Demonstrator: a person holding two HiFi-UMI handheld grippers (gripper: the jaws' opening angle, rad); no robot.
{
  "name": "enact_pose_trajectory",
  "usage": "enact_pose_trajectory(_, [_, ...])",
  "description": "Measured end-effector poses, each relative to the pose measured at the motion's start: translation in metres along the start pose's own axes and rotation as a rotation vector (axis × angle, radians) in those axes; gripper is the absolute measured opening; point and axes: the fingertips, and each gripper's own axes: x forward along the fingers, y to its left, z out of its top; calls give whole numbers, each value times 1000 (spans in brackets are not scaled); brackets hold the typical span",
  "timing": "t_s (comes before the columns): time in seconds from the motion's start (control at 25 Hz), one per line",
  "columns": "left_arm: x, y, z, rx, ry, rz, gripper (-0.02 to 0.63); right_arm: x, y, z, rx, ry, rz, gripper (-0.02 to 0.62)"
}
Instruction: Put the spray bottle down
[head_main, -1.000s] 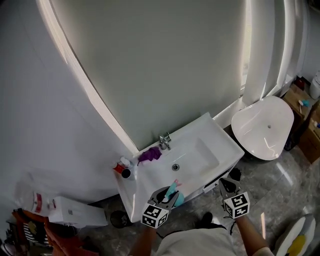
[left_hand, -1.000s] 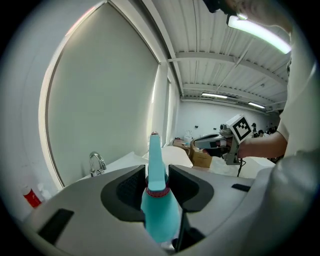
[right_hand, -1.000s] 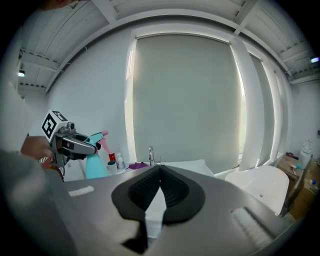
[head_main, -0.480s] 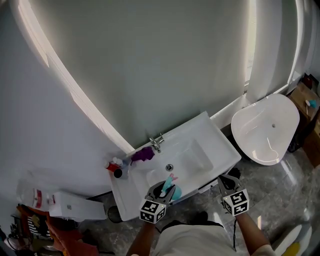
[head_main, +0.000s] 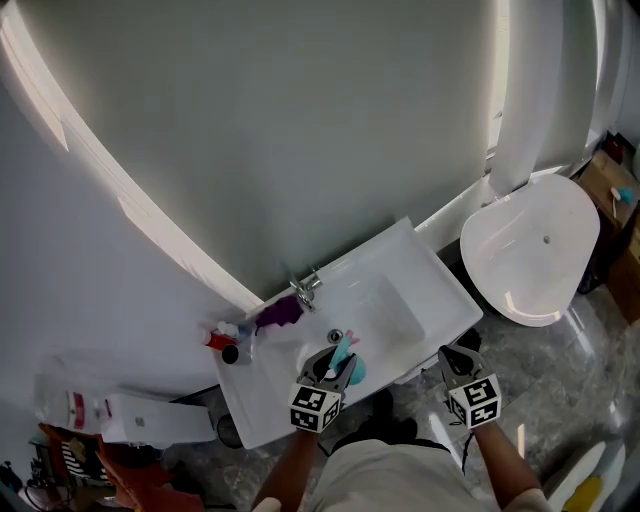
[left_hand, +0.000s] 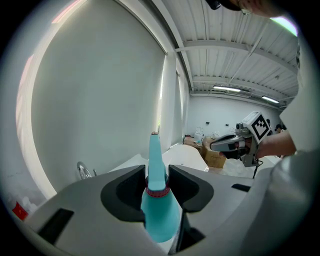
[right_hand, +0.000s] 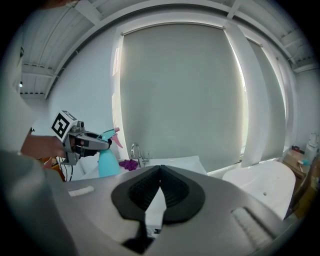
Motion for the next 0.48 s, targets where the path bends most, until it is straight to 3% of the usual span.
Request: enact_pose_trajectory(0.48, [107,64,13,30,1,0,146,64,-24,24,32,30,-59,11])
